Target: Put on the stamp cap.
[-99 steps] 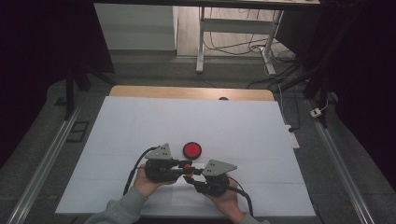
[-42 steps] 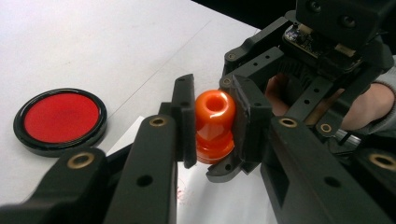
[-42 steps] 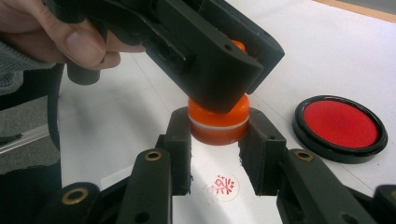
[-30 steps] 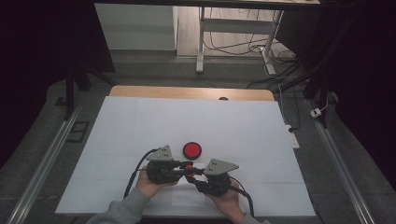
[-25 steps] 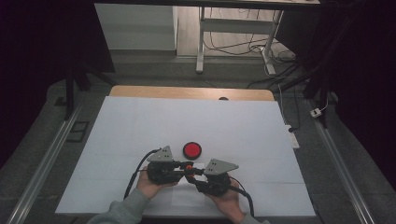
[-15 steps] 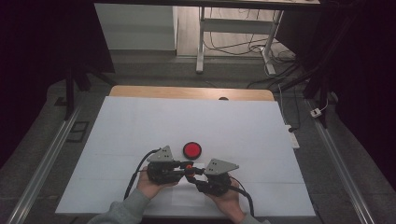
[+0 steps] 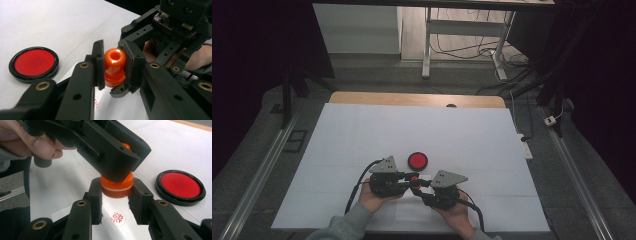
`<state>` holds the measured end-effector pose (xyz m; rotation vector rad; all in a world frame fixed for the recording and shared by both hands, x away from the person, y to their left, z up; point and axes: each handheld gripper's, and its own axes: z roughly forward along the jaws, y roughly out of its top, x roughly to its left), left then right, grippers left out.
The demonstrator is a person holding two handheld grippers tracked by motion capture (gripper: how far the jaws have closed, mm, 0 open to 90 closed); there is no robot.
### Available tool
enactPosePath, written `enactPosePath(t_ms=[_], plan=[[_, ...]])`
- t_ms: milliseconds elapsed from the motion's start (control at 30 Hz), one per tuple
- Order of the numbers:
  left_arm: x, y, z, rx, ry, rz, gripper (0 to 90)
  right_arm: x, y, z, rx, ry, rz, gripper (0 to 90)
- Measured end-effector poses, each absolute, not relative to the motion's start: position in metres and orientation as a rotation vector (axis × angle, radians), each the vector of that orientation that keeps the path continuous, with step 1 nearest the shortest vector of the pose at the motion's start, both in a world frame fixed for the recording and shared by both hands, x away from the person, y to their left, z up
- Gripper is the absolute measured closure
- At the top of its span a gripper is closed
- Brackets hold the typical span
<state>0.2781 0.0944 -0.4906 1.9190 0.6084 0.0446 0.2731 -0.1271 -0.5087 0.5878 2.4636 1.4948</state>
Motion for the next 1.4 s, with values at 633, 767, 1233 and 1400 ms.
enactPosePath(t_ms=[633, 767, 1233, 1400], plan=[[0.277, 0.095, -0.489, 1.892, 0.598, 0.062, 72.3, 0.274, -0.128, -0.509, 0.597, 2.453, 1.541, 60.4], [0.277, 0.096, -0.488, 1.888, 0.598, 0.059, 72.3, 0.274, -0.127, -0.510, 0.593, 2.474, 1.510, 59.8], [0.278, 0.102, -0.486, 1.882, 0.611, 0.078, 72.3, 0.279, -0.138, -0.510, 0.615, 2.445, 1.470, 53.3], [0.278, 0.104, -0.484, 1.884, 0.617, 0.093, 72.3, 0.281, -0.150, -0.508, 0.625, 2.419, 1.452, 52.7]])
